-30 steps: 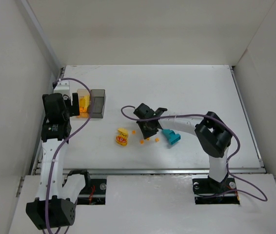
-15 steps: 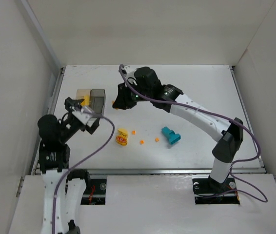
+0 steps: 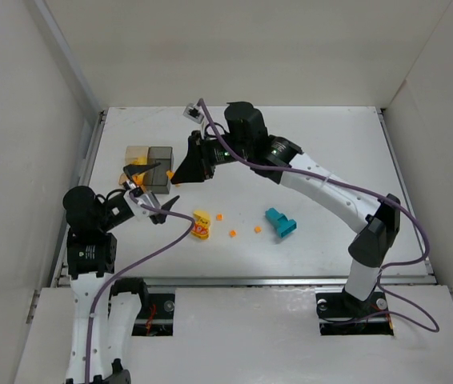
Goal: Sort the legos into containers by color
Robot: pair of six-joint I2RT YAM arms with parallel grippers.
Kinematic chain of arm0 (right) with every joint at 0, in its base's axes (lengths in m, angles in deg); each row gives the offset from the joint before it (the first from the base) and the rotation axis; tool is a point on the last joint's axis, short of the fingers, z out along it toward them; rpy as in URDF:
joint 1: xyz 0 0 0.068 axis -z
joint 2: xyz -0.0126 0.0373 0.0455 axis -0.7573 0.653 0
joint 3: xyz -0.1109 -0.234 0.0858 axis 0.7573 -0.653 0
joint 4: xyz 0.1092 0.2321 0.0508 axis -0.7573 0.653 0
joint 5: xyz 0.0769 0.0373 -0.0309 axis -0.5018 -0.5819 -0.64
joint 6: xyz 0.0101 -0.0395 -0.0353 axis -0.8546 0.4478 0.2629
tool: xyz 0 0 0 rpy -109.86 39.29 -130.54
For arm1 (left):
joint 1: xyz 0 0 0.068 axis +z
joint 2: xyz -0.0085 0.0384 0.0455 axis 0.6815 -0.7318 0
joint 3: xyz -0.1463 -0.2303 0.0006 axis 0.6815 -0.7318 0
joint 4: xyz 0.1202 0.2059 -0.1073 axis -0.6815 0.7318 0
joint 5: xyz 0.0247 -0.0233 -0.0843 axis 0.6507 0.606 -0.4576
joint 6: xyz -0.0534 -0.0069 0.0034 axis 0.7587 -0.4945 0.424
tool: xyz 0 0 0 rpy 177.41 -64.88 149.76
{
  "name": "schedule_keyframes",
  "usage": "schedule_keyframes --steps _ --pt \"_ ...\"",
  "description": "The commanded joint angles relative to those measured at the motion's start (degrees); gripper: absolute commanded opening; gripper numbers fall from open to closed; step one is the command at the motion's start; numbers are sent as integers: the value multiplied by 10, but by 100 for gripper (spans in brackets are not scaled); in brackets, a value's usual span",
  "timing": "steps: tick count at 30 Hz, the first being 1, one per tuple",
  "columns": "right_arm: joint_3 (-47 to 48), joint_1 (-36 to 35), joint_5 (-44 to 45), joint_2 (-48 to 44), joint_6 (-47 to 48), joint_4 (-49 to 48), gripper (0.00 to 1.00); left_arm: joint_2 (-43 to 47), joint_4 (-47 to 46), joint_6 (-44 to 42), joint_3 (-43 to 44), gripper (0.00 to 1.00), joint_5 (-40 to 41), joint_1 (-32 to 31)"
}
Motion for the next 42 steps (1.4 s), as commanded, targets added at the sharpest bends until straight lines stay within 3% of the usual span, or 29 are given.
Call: schedule_keyframes --steps 1,9,15,17,22,23,26,31,42 --pt "-11 -3 -39 -1 -9 -49 0 3 -40 -9 15 85 -61 -1" --pt "-4 -3 -45 18 -20 -49 0 -8 -71 9 22 74 -80 -1" --pt "8 -3 -55 28 -25 -49 0 -19 -31 -29 22 52 -111 -1" --pt "8 -3 -55 28 -25 -49 0 -19 -31 -29 27 49 -111 -1" --pt "2 -3 -55 28 -25 -49 0 -25 -8 -49 27 51 -105 -1" --pt "2 -3 -55 22 -25 -49 0 -30 13 -59 27 59 -105 -1" --pt "-3 -3 -50 22 -25 -55 0 -30 48 -91 33 68 -99 -1" --pt "-3 -3 -50 16 -25 -61 0 -35 43 -91 33 69 -94 -1" --pt "-3 -3 -61 21 -25 -61 0 -35 25 -71 33 25 -94 -1"
